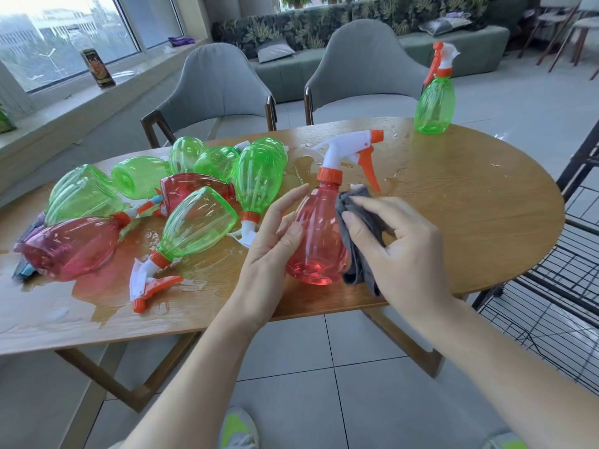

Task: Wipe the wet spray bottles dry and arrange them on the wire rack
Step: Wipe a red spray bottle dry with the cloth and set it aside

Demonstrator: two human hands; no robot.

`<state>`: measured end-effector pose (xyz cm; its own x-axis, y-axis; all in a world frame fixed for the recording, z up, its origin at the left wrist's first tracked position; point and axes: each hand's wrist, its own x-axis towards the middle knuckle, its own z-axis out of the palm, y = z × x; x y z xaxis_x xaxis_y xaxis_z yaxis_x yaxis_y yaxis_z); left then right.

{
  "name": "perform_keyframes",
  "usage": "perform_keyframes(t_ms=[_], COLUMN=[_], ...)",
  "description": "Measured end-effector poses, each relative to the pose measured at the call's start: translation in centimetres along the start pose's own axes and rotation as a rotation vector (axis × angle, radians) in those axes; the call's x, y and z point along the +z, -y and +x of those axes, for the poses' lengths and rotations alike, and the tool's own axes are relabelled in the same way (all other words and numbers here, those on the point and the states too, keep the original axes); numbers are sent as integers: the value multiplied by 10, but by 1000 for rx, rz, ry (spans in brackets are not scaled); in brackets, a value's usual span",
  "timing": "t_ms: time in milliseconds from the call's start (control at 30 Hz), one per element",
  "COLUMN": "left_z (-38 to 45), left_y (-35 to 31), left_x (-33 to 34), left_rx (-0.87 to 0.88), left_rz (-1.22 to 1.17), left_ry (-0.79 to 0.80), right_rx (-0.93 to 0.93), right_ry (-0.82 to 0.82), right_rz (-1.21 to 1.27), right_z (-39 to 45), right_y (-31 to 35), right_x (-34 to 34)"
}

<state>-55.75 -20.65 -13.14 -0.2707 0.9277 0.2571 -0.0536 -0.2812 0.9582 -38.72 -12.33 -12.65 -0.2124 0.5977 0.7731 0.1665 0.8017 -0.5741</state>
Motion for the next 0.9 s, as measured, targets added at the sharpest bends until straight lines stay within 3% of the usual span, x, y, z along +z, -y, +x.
perform_keyframes(t_ms=[167, 433, 700, 900], left_z=[4, 5, 7, 8], left_y=[0, -6, -4, -1], left_x=[-5, 0, 5, 3], left_rx=[8, -17, 26, -33], left_rz=[24, -11, 29, -93], left_ry=[-69, -59, -92, -52], right_rx=[-66, -49, -385, -504], right_ry=[80, 76, 347, 365], right_rz=[20, 61, -15, -85], right_z=[-18, -4, -27, -20], right_y=[-1, -7, -10, -16], right_x=[-1, -1, -4, -11])
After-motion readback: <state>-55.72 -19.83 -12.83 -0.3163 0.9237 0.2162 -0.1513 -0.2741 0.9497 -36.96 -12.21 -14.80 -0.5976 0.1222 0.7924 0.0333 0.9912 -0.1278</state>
